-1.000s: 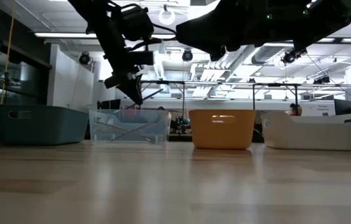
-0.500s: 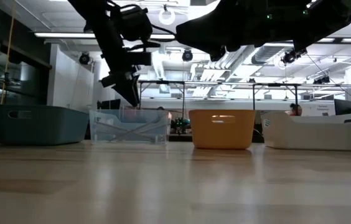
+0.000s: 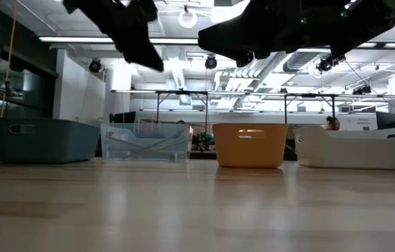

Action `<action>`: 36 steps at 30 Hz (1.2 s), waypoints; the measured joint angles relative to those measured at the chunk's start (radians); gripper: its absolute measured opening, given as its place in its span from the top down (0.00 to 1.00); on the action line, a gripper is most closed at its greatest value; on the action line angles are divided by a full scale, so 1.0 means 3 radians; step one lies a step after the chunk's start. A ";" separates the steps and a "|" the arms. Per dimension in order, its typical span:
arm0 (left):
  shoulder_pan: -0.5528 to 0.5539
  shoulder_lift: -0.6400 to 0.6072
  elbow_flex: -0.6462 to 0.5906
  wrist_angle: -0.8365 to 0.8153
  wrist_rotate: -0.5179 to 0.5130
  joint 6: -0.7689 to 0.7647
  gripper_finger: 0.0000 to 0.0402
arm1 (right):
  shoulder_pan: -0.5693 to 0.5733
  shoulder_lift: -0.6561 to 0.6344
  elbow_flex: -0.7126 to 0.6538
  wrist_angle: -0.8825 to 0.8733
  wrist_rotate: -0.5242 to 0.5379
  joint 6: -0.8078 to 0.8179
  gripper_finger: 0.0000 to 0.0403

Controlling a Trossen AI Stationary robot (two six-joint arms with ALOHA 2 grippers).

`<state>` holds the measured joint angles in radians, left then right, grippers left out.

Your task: Sort silverware by color (type)

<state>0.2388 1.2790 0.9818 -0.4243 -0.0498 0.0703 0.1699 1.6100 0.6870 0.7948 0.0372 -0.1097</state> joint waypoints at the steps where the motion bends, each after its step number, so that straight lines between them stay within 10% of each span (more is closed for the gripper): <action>1: -0.0077 -0.0107 -0.0138 0.0208 0.0029 -0.0042 0.64 | 0.0000 0.0000 0.0001 0.0001 0.0000 0.0000 0.69; 15: -0.1200 -0.0808 -0.2344 0.3874 -0.0702 -0.0574 0.64 | 0.0000 0.0000 0.0001 0.0032 0.0011 0.0080 0.69; 36: -0.1286 -0.0806 -0.2467 0.4120 -0.0931 -0.0546 0.64 | 0.0000 0.0000 0.0001 0.0039 0.0375 0.0220 0.69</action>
<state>-0.1471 1.0370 0.2417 0.8117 -0.3293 -0.0937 0.1699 1.6100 0.6872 0.8066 0.1497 -0.0437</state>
